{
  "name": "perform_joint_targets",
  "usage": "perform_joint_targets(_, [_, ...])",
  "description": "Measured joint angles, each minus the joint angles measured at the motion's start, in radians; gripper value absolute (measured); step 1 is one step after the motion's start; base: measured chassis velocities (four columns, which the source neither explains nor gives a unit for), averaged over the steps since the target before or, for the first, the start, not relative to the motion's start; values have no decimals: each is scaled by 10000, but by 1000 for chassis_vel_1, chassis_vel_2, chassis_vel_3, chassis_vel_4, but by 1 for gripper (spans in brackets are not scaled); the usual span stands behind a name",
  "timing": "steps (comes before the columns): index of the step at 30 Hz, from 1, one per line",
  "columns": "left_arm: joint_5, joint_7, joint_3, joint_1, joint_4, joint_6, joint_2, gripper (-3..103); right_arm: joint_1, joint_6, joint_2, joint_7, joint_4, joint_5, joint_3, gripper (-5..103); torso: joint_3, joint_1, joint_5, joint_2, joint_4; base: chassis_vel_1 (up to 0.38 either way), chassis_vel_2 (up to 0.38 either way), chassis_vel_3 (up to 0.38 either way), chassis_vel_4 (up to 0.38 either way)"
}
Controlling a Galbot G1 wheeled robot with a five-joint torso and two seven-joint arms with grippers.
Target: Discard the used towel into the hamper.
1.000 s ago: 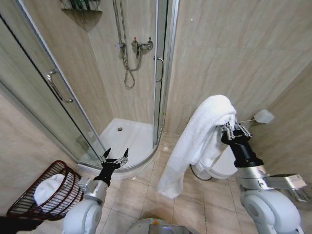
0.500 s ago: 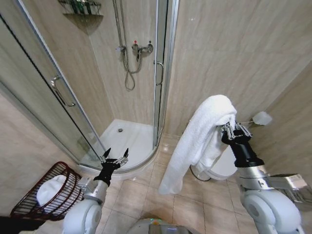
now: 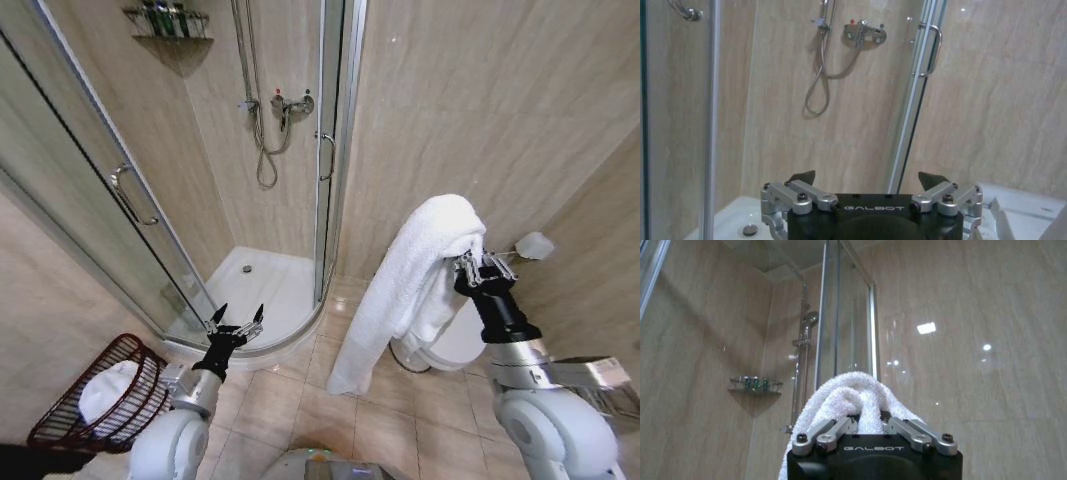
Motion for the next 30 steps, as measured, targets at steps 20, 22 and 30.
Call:
perform_joint_targets(20, [0, 0, 0, 0, 0, 0, 0, 100, 23, 11, -24, 0, 0, 24, -20, 14, 618, 507, 0, 1125, 0, 0, 0, 0, 0])
perform_joint_targets(22, [0, 0, 0, 0, 0, 0, 0, 100, 26, 12, -25, 0, 0, 24, -20, 14, 646, 530, 0, 1175, 0, 0, 0, 0, 0])
perform_joint_targets(30, [0, 0, 0, 0, 0, 0, 0, 100, 40, 16, -36, 0, 0, 24, -33, 14, 691, 566, 0, 1254, 0, 0, 0, 0, 0])
